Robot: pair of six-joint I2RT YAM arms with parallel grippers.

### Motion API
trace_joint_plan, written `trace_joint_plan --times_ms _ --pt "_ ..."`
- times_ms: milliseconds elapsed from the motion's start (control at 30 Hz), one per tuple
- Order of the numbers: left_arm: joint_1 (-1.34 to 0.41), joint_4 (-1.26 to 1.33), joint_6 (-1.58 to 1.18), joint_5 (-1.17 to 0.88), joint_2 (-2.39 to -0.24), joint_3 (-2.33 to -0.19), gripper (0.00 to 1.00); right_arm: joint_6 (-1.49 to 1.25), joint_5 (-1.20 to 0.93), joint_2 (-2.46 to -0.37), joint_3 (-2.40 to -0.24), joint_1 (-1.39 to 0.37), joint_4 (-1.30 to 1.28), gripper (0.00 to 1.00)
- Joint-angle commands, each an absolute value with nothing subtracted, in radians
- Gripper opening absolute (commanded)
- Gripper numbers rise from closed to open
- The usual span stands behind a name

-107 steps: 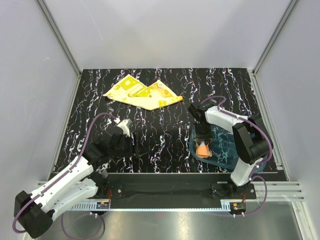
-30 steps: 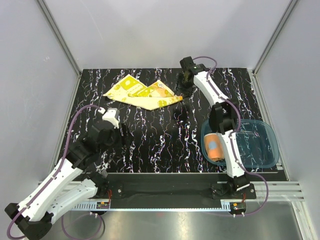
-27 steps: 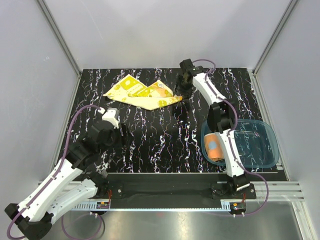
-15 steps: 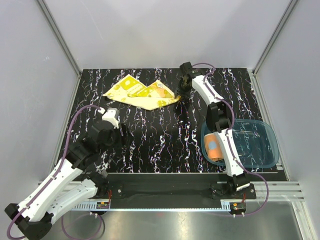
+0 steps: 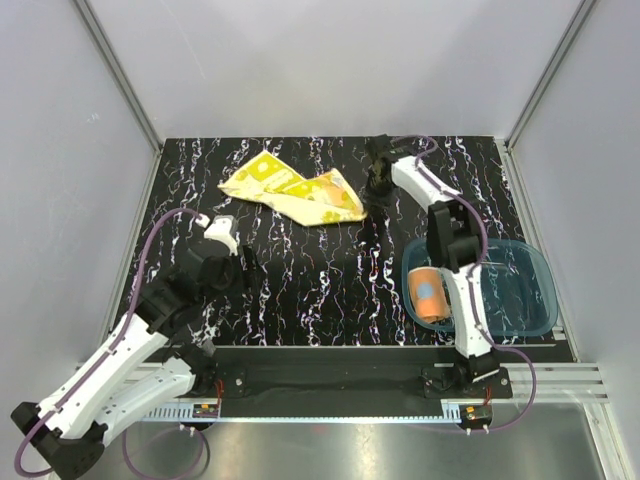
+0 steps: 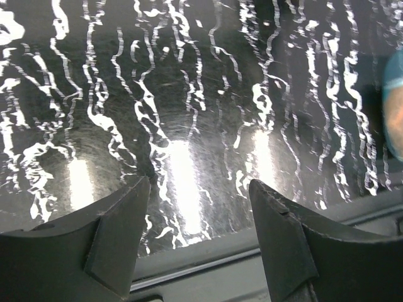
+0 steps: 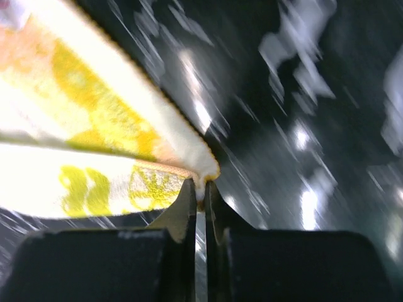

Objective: Roll the towels
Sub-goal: Move the towel to the center of the board

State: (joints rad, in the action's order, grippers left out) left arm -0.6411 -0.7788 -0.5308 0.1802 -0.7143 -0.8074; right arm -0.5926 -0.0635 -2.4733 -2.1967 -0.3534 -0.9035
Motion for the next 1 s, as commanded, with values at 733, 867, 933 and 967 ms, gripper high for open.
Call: trace_joint_plan --times_ms 733,867,933,967 --pt "-0.312 -0.617 -0.526 0.199 -1.777 -1.462 0.79 -0.422 -0.029 -1.806 -1.368 -0.388 -0.697 0.00" --pt "-0.249 -0.614 -0.529 0.137 -1.910 -1.592 0.78 -0.431 -0.057 -1.805 -1.350 -0.391 -0.664 0.00" --pt "-0.232 -0.595 -0.528 0.123 -1.972 -1.658 0.78 -0.433 -0.066 -1.818 -1.350 -0.396 -0.658 0.00" --pt "-0.229 -0.601 -0.526 0.120 -1.994 -1.684 0.77 -0.427 -0.064 -1.821 -1.353 -0.394 -0.661 0.00"
